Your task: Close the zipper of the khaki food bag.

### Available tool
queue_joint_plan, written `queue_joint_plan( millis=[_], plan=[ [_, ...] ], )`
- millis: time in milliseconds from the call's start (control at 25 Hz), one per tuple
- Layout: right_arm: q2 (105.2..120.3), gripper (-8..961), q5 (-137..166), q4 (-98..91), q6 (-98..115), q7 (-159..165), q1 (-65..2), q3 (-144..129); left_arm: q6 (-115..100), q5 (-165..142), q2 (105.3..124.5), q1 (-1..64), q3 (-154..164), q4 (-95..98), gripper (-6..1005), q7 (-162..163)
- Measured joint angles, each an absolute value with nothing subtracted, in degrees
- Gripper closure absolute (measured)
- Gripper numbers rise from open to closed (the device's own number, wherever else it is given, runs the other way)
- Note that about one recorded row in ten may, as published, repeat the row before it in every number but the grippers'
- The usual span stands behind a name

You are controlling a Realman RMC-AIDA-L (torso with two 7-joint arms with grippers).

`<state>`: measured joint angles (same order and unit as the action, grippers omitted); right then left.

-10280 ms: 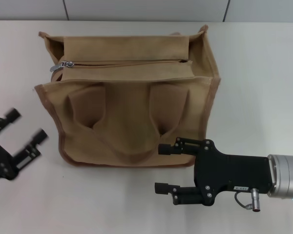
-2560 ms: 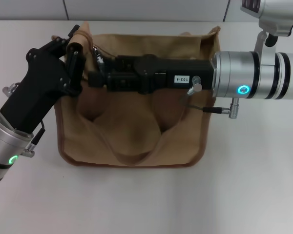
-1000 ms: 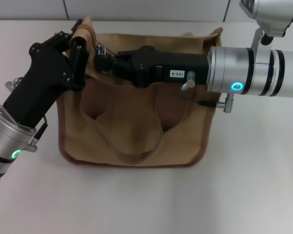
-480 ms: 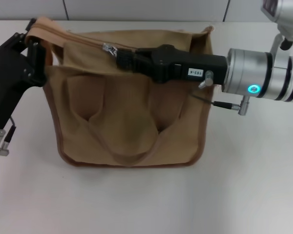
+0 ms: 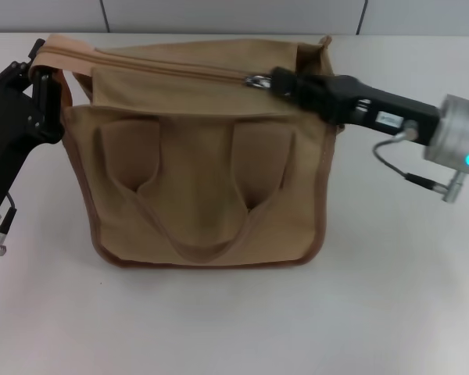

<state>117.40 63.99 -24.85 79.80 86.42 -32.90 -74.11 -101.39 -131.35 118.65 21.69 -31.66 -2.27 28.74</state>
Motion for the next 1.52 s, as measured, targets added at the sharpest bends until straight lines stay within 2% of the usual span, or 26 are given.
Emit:
queue_joint_plan(
  millis=[80,240,480,760,1000,1200,1280,1480,1520],
  plan=[
    [116.68,951,63.99,-24.57,80.82,86.41,-30.79,-72.66,-100.96,-131.32,118.65,21.84,-31.67,-2.28,971,28.74],
    [116.43,952,63.98,-24.32,80.94,86.4,-28.9,-70.95,-100.03,-131.25,118.66,22.07,-31.7,-2.39,971,28.74],
    [117.1,953,63.9,-24.23,82.83,83.84,-24.4,-62.79,-99.64,-131.16,118.65,22.1,-31.73,-2.53,970,28.74],
    [118.01,868,63.61,-24.08,84.73,80.19,-23.12,-60.32,-98.86,-131.8,118.62,20.69,-30.69,-1.74,970,28.67],
    [118.15,779,63.82,-23.9,84.57,80.17,-24.0,-60.39,-100.64,-131.97,118.38,17.83,-27.12,2.23,967,29.29],
    [118.59,720,63.89,-23.82,84.24,79.65,-25.32,-60.54,-105.62,-132.08,118.21,14.76,-26.03,4.99,782,29.36],
    [118.98,720,63.92,-23.81,84.36,77.25,-25.82,-60.68,-107.85,-131.36,118.08,12.9,-27.27,5.84,569,29.54],
    [119.11,719,63.94,-23.73,87.15,72.33,-25.82,-61.04,-110.23,-131.57,117.08,10.13,-29.17,6.39,360,32.91],
    [119.11,719,63.94,-23.73,87.15,72.33,-25.82,-61.04,-110.23,-131.57,117.08,10.13,-29.17,6.39,348,32.91]
  ],
)
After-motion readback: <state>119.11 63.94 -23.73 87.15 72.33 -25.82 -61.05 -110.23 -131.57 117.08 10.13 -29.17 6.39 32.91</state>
